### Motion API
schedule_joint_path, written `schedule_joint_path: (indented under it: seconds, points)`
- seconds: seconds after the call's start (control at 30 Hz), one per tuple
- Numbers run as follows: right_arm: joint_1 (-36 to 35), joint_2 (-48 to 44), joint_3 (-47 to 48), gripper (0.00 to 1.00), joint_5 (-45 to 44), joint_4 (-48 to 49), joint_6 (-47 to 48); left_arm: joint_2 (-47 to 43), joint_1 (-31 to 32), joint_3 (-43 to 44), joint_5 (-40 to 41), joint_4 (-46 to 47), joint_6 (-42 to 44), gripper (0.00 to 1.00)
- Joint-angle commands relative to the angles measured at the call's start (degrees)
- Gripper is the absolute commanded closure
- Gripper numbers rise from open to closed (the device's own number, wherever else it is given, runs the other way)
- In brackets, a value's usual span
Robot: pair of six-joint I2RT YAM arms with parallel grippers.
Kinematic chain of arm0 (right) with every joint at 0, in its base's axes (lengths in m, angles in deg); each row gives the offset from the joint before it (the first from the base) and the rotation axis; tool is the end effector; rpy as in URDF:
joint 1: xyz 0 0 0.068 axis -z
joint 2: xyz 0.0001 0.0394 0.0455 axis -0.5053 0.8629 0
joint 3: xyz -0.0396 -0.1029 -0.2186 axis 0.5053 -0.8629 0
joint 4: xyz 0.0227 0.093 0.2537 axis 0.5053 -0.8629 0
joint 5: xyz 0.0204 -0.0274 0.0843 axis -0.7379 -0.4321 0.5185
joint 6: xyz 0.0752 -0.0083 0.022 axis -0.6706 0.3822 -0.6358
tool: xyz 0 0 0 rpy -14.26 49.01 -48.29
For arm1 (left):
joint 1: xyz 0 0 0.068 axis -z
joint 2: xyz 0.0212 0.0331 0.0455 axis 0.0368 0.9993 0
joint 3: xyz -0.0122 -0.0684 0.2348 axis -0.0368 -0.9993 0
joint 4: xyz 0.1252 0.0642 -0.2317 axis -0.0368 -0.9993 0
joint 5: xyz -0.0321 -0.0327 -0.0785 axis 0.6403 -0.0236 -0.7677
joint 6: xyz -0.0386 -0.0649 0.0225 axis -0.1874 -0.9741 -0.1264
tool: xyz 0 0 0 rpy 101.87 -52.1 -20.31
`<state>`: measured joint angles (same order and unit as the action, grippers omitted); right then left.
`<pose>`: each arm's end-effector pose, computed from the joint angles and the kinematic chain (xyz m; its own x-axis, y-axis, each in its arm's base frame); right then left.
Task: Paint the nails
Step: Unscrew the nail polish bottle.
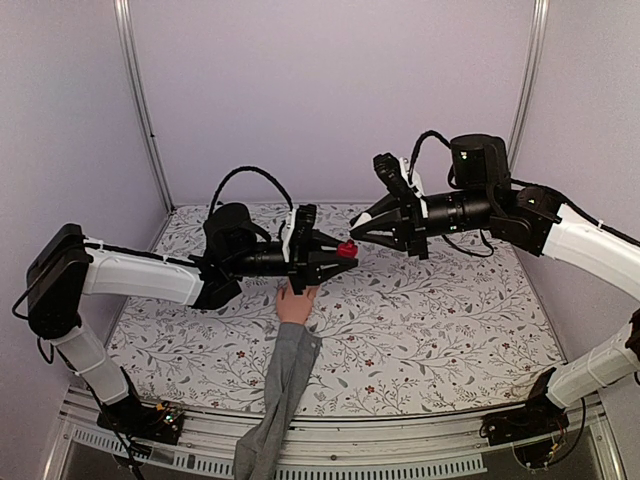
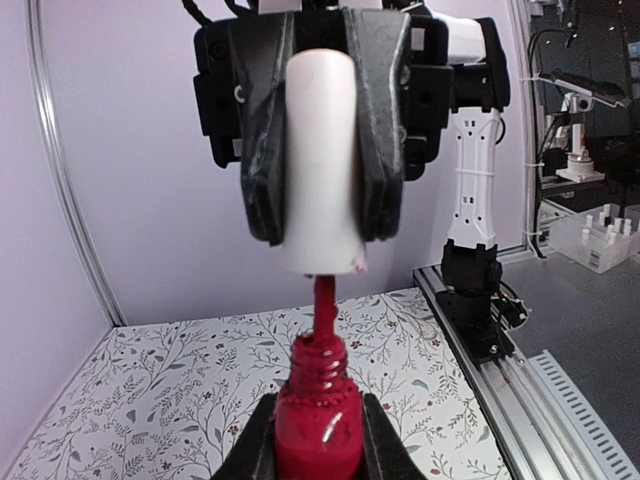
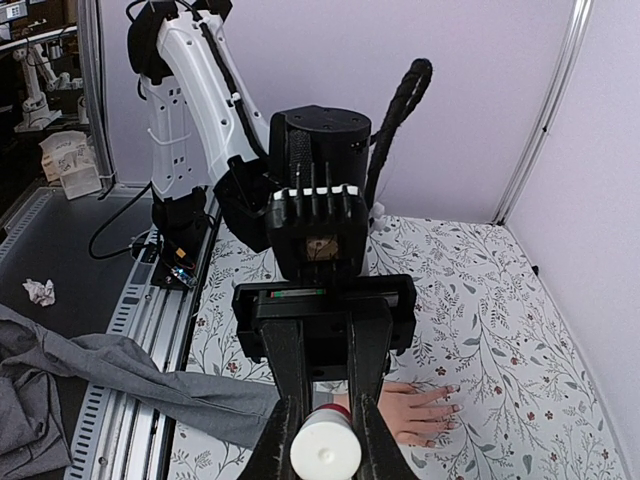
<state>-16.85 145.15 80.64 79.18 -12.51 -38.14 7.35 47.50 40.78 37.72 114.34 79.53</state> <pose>0.2043 0.2808 0.3512 0.1633 -0.2579 -0.9523 -0.9841 0.0260 -0.1758 0.2219 -0.3292 0.2385 0.1369 -0.1011 -0.9854 0.9905 0.0007 0.1375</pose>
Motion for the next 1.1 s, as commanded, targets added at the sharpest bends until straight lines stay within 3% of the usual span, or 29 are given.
schedule_joint_path:
  seconds: [0.0, 1.07]
  points:
    - [-0.2, -0.7, 0.3, 1.0, 0.1, 0.9, -0.2, 0.4, -0.2, 0.0, 0.5, 0.9, -0.4, 1.0]
    - [-0.2, -2.3, 0.7, 1.0, -0.9, -1.9, 0.2, 1.0, -0.3, 0.5, 1.7, 0.5, -0.5, 1.0]
